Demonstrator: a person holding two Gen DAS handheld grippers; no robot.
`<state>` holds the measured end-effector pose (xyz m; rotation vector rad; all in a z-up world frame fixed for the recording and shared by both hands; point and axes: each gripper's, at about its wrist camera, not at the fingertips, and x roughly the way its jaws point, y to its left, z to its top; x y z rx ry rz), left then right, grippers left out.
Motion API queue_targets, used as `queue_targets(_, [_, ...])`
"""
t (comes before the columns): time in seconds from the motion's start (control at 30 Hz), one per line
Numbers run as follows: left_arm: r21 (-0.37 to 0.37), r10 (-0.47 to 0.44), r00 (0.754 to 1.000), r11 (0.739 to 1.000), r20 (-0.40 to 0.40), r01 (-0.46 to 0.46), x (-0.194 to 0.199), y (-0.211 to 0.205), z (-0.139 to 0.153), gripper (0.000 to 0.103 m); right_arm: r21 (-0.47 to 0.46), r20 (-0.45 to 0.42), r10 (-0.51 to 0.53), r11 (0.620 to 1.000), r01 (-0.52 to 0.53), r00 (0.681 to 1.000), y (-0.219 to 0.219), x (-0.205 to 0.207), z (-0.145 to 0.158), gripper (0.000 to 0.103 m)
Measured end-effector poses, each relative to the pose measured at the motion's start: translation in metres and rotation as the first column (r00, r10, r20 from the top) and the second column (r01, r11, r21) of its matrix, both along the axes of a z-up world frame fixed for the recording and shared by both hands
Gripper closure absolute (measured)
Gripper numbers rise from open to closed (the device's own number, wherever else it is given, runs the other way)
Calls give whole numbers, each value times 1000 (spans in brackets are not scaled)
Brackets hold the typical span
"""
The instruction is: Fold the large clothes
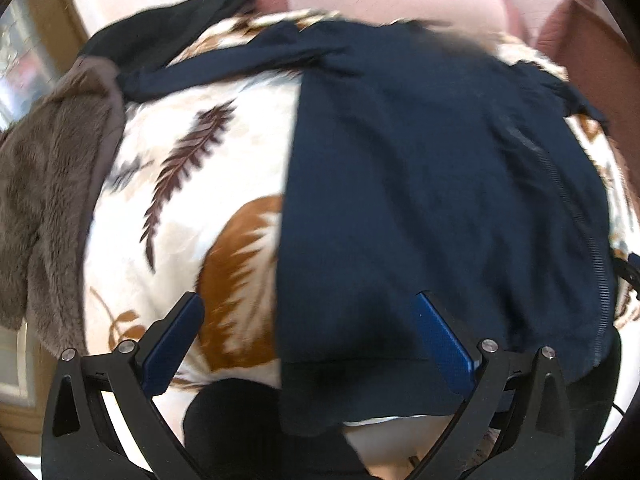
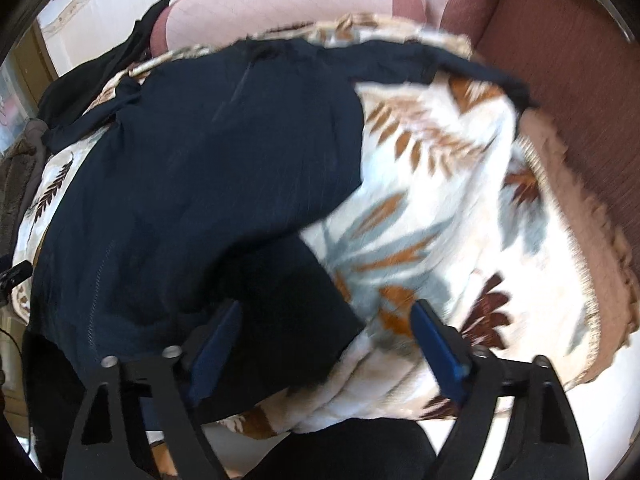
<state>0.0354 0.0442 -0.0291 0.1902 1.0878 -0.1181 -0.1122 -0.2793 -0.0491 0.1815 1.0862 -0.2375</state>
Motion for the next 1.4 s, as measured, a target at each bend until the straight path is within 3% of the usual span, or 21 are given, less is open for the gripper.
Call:
queue_targets(0.03, [7,10,1000,1000,-17,-10,2,3,-5,0,14,-21,11,1000,-11,1000,1,3,-8,37])
queue_targets(0.07, [7,15,999,1000,-33,-15,3,4,-9,10,27,-34,25,999,-24,999,3,5,-13,46])
queue_targets(0.1, [0,14,998,1000,-53,-14,4,6,-15,19,44,-33,42,998,-41,999,5,6,-16,67])
queue_targets(0.13, [-4,5,997,1000,-80,-5,4,6,-20,44,57,-5,55,997,-55,998,7,4,-14,90])
queue_targets(0.17, [-3,-6,994,1000,-110,6,4,6,-25,64,70,29,73,995,-75,997,10,1,-7,92])
queue_targets(0.3, [5,-32,992,999,-122,33,-7,7,-21,79,56,146,56,996,-65,988,2,-28,34,92])
queue_targets(0.37, [14,-46,993,999,-110,47,-14,9,-15,79,89,174,28,995,-44,984,-10,-50,47,92])
queue_targets(0.47, [33,-37,990,999,-133,41,-19,15,-16,79,110,101,-6,994,-5,995,-24,-70,31,92])
queue_targets(0.6, [-74,-54,986,996,-157,42,-23,24,7,79,154,-31,-15,988,20,999,-29,-67,2,89])
queue_targets(0.7, [-88,-89,995,993,-52,84,-18,18,42,77,186,83,-63,981,46,995,-42,-55,34,79])
queue_targets(0.77, [-88,-123,992,988,24,125,-5,1,64,57,180,172,-67,983,36,983,-47,-37,56,76])
queue_targets(0.83, [-80,-133,988,987,83,140,15,-14,70,45,169,216,-57,985,21,975,-51,-15,65,76])
queue_targets(0.97, [-55,-148,983,987,106,154,58,-64,48,45,151,191,-51,988,22,980,-54,44,44,77])
queue_targets(1.07, [-57,-142,989,988,31,143,90,-88,22,45,139,63,-33,990,24,997,-57,72,3,81])
queue_targets(1.1, [-61,-147,989,987,-2,146,97,-94,13,46,145,24,-35,989,31,999,-64,79,-7,87])
queue_targets(1.17, [-85,-164,986,983,-37,160,109,-110,4,47,223,68,-73,973,56,995,-90,83,0,94])
queue_targets(1.2, [-98,-179,984,980,-25,175,111,-117,6,47,254,118,-130,962,97,984,-112,82,11,94])
queue_targets(1.23, [-97,-188,982,978,-3,187,113,-123,10,47,275,160,-200,950,151,967,-134,82,20,86])
queue_targets(1.27, [-90,-196,980,976,19,197,119,-128,13,46,309,207,-315,919,244,926,-169,81,31,80])
queue_targets(1.33, [-103,-206,978,973,33,208,128,-135,15,46,379,243,-471,851,364,848,-223,82,38,49])
queue_targets(1.4, [-142,-205,978,968,30,207,144,-141,16,46,458,236,-619,751,476,749,-277,90,36,48])
